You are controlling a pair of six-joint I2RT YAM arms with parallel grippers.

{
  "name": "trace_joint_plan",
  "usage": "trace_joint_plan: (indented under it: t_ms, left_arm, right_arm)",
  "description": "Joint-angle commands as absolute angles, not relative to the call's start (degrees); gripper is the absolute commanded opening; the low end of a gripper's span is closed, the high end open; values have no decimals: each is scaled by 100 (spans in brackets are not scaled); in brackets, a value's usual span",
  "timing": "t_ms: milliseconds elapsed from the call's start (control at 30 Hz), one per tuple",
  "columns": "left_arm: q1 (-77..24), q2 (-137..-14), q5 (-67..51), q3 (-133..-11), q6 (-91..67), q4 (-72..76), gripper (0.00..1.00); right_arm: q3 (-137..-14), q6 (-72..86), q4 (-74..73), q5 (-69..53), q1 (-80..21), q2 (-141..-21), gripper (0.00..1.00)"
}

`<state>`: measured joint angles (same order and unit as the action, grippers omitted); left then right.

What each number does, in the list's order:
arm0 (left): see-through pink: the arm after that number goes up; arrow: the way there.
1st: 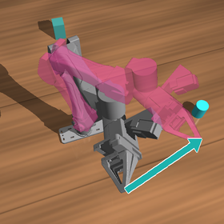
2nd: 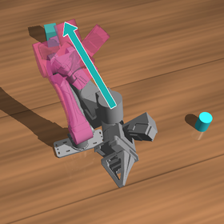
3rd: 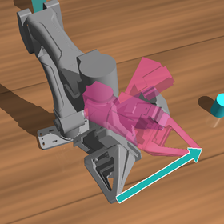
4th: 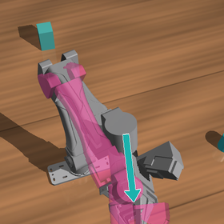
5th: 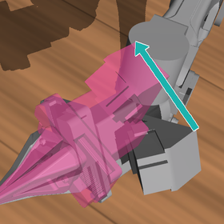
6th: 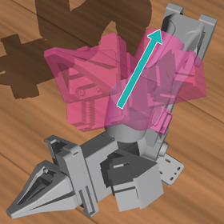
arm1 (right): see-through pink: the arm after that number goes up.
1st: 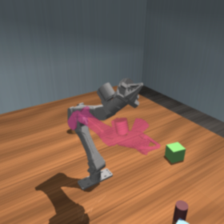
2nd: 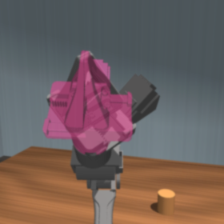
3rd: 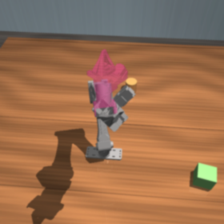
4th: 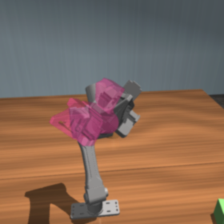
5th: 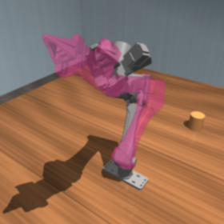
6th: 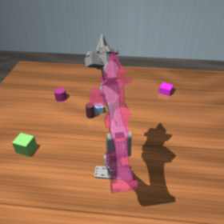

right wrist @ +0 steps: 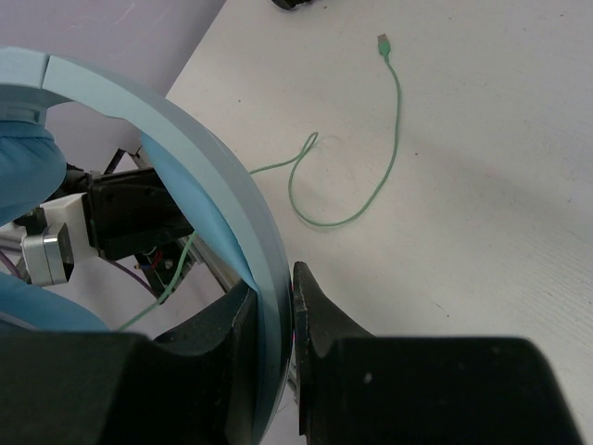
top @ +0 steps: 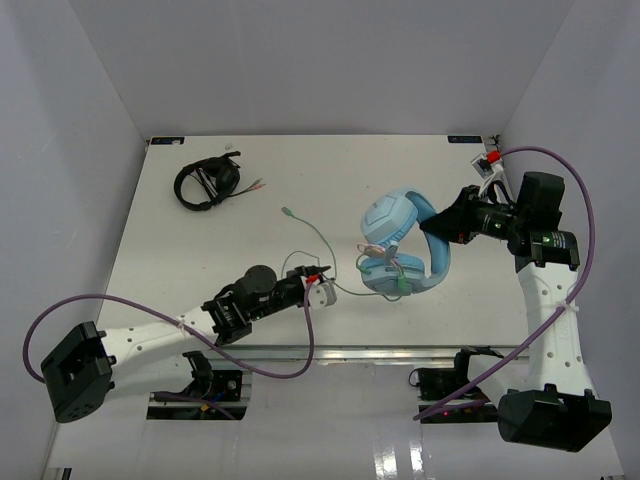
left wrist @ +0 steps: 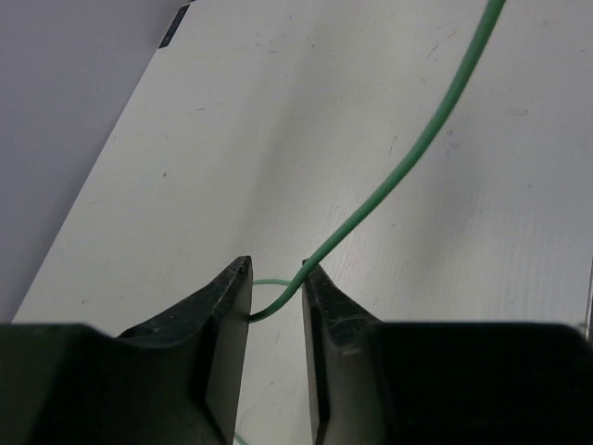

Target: Wrap the headphones

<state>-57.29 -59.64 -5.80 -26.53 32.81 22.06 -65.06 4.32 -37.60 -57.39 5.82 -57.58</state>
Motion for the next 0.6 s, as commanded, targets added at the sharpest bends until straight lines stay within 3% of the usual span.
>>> trace_joint_plan:
  t_ms: [0,300,567]
  left_arm:
    - [-5581,-6134,-1032,-2639,3145,2397,26]
    - [-5572,-6615,-1613,-2983,3012,2388,13]
    - [-5572,-6794,-2127,-3129,2716,2470,8]
  right_arm:
    - [-6785,801,-3753,-6259,589,-5687,8]
    - [-6759,834,-3719,-6293,589,-5660,8]
    - [-6706,817,-3683,-6328,545,-5616,8]
